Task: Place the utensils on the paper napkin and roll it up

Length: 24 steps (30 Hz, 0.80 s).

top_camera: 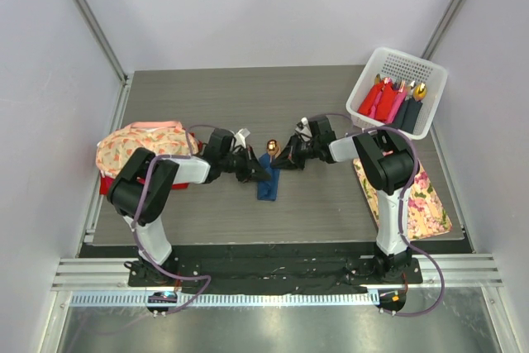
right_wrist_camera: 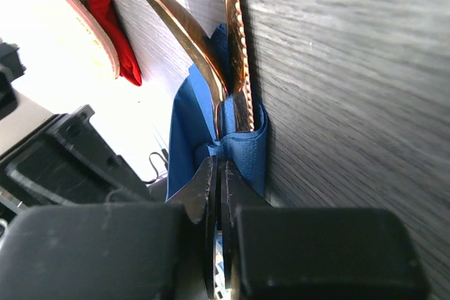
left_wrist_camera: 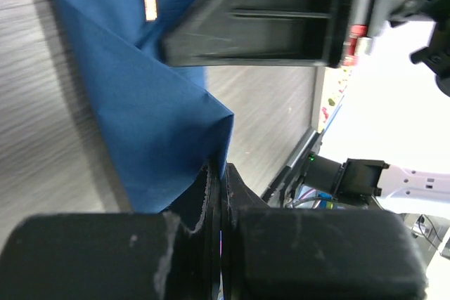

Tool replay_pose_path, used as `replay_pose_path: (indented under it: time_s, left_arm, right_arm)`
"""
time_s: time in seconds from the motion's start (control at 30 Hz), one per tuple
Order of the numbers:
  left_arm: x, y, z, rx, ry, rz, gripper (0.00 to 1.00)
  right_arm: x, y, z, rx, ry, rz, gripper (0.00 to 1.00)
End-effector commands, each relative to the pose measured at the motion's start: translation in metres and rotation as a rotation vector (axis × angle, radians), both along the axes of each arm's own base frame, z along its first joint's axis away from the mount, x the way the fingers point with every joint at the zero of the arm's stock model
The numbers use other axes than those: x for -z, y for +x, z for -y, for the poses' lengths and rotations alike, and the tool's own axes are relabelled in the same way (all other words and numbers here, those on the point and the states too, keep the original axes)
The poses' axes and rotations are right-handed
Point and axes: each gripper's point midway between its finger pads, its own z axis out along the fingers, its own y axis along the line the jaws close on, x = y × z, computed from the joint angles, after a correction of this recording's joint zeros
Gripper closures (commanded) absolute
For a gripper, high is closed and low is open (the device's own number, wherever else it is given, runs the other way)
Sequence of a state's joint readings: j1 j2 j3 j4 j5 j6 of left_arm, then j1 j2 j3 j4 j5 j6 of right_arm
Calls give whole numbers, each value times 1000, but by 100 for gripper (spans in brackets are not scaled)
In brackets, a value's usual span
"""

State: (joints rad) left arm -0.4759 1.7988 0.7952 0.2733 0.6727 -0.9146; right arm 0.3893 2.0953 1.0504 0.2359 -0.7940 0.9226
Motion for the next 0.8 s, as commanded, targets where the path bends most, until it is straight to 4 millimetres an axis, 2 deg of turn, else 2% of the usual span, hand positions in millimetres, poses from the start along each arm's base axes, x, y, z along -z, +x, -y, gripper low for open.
replay_pose_path:
  time_s: [0.0, 0.37, 0.77]
  left_arm:
    - [-30, 12, 14, 2, -51, 89, 100]
    - [-36, 3, 39, 61, -97, 125, 100]
    - [-15, 2, 55, 92, -130, 122, 100]
  right_arm:
    - [43, -7, 16, 28, -172, -35, 99]
    - [48, -11, 18, 21, -212, -35, 99]
    - [53, -12, 18, 22, -225, -44, 99]
